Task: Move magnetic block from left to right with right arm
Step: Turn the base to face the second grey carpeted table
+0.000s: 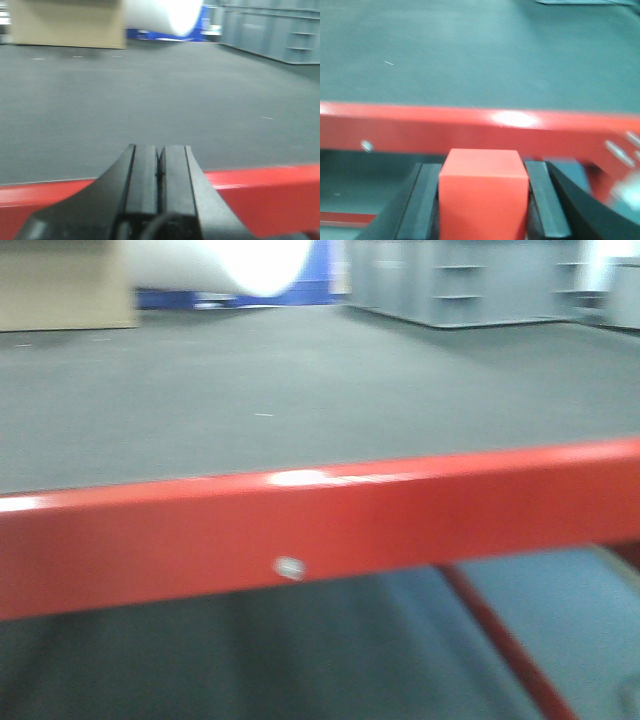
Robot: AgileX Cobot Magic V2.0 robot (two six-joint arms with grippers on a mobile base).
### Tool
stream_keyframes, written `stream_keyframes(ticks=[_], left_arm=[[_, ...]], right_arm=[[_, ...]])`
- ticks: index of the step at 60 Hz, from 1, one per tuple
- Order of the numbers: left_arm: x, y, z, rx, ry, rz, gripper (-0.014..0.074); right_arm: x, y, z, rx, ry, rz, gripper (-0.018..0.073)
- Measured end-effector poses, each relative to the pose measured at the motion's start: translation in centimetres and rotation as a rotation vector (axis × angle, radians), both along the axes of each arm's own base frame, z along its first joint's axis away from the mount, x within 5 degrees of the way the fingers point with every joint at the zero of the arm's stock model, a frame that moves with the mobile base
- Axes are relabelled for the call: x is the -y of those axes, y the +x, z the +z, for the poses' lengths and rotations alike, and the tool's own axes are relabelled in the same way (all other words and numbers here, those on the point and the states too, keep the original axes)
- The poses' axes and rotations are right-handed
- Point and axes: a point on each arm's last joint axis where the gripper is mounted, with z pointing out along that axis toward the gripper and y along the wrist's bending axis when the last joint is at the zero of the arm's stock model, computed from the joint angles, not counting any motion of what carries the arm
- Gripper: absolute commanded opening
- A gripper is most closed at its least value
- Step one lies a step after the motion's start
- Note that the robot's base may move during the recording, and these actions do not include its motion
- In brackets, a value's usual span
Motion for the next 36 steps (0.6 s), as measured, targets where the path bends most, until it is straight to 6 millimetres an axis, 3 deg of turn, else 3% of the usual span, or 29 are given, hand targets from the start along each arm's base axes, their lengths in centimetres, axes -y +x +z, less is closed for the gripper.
stream_keyframes(ticks=[36], left_arm=[[0.00,0.00,0.00,0.000,0.000,0.000,-0.0116]], right_arm=[[0.00,0.00,0.00,0.000,0.000,0.000,0.0161]])
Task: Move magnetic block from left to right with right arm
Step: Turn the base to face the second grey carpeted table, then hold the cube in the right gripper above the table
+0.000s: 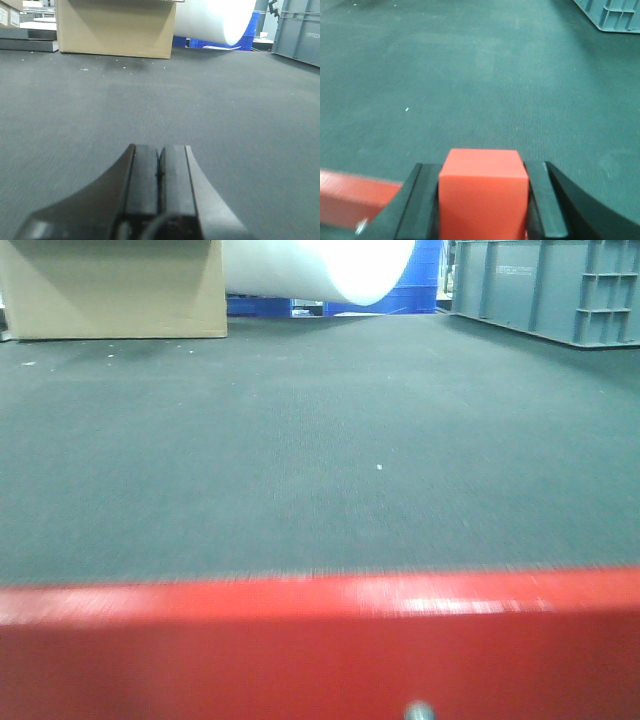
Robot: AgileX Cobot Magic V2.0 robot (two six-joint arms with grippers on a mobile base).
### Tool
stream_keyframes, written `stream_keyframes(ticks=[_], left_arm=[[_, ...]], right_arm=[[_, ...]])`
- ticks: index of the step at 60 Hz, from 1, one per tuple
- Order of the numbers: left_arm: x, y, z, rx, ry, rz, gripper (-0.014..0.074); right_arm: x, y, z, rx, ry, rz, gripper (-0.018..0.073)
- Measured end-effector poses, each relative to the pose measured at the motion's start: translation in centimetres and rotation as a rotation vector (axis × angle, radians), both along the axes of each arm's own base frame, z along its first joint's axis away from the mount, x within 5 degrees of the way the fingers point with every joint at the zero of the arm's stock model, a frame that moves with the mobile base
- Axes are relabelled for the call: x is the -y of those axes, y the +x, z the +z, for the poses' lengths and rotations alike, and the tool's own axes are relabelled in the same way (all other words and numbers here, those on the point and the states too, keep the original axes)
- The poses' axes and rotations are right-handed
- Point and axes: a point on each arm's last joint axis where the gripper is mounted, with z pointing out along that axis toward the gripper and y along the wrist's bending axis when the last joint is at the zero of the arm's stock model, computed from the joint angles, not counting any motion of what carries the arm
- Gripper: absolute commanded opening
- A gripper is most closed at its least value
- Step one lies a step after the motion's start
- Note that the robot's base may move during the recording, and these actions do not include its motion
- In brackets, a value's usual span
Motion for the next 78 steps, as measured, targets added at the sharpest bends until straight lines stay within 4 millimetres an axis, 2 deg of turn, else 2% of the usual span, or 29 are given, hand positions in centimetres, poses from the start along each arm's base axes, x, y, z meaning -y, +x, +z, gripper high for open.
stream_keyframes(ticks=[78], left_arm=[[0.00,0.00,0.00,0.000,0.000,0.000,-0.0116]], right_arm=[[0.00,0.00,0.00,0.000,0.000,0.000,0.0161]])
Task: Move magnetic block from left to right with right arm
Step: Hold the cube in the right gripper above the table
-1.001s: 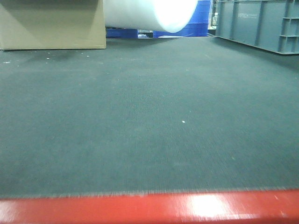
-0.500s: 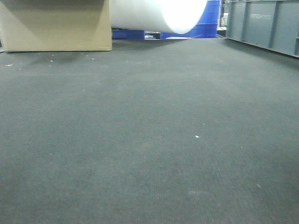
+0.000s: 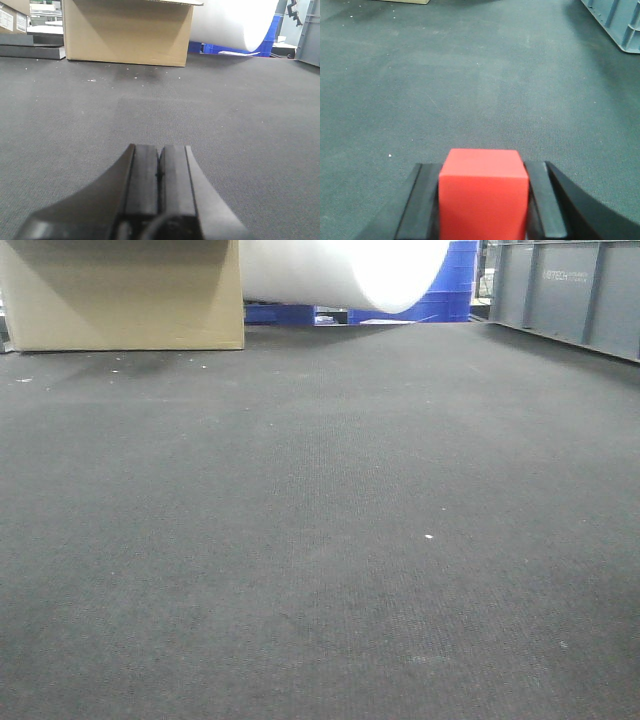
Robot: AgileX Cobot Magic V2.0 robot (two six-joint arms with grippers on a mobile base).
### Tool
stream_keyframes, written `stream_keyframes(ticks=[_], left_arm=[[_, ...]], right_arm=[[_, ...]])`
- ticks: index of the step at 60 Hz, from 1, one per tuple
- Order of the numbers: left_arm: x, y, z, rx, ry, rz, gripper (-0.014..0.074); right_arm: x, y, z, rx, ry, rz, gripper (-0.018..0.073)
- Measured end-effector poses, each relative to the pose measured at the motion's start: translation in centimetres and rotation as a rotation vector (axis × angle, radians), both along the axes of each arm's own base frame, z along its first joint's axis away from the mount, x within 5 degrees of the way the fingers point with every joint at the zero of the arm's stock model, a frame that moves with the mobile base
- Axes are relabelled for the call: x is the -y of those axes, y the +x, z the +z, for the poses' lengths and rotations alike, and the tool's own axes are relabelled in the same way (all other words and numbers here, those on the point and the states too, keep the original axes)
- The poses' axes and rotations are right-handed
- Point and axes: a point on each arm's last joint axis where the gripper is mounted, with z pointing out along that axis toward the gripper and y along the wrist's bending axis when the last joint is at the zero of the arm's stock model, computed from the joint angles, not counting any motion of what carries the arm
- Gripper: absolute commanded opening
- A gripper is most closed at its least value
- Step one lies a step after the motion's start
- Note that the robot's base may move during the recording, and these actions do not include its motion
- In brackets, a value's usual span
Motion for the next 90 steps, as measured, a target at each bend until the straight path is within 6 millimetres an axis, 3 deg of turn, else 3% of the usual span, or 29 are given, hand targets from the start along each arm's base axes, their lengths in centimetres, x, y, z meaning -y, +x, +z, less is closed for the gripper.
stream_keyframes(ticks=[32,43,51,69,77,90], left_arm=[[0.0,0.0,0.0,0.000,0.000,0.000,-0.0116],[0.0,0.0,0.0,0.000,0.000,0.000,-0.0116],[0.0,0.0,0.0,0.000,0.000,0.000,-0.0116],[0.0,0.0,0.0,0.000,0.000,0.000,-0.0116],[0.0,0.0,0.0,0.000,0.000,0.000,-0.0116],[0.0,0.0,0.0,0.000,0.000,0.000,-0.0116]], right_arm=[[-0.2,0.1,0.3,0.033,0.024,0.012,0.0161],[-1.0,1.2,2.2,-0.019,0.077,0.052,0.0161],[-2.3,3.8,3.9,-0.081,0.014,0.116,0.0161],[-6.6,11.9,6.4,-0.247,-0.065,0.302,0.0161],[-9.8,15.6,6.5,-0.322,-0.097,0.391,0.0161],[-16.2,20.7,5.1,-0.446,-0.168,0.527,0.0161]])
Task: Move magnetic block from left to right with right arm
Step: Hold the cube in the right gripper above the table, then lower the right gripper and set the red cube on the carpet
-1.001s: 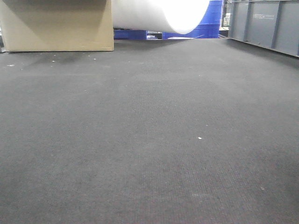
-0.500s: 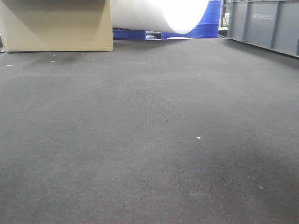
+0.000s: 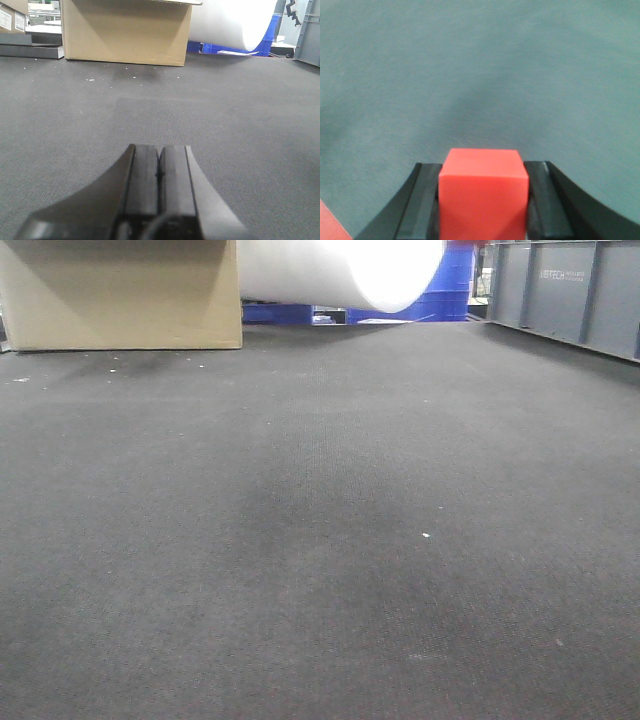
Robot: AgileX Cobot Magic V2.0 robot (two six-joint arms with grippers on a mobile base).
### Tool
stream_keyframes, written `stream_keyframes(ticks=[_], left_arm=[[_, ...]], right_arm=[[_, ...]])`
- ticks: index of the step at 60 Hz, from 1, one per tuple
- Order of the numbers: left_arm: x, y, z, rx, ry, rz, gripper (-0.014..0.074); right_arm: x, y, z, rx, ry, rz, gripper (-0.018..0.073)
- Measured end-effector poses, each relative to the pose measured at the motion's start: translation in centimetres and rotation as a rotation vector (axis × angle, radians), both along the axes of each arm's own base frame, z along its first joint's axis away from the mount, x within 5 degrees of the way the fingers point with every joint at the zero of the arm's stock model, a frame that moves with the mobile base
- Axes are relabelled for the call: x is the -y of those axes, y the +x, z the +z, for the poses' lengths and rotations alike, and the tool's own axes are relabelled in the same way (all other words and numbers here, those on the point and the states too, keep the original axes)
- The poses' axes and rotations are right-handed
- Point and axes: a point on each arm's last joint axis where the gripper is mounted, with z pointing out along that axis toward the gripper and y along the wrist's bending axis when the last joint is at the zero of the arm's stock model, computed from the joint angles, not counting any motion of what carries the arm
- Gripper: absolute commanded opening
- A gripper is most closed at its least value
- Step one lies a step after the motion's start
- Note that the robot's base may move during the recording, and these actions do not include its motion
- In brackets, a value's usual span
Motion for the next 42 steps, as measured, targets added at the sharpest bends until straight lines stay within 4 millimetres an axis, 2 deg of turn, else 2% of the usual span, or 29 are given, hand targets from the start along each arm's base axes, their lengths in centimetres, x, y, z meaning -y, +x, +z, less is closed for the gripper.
stream_keyframes(ticks=[7,16,26,42], left_arm=[[0.0,0.0,0.0,0.000,0.000,0.000,-0.0116],[0.0,0.0,0.0,0.000,0.000,0.000,-0.0116],[0.0,0.0,0.0,0.000,0.000,0.000,-0.0116],[0.0,0.0,0.0,0.000,0.000,0.000,-0.0116]], right_arm=[[-3.1,2.6,-1.7,-0.066,-0.043,0.043,0.0161],[-5.5,5.5,-4.6,-0.159,-0.081,0.035,0.0161],[-6.9,7.6,-8.1,-0.236,-0.130,0.029,0.0161],[-7.8,9.1,-13.0,-0.330,-0.209,0.029,0.0161]])
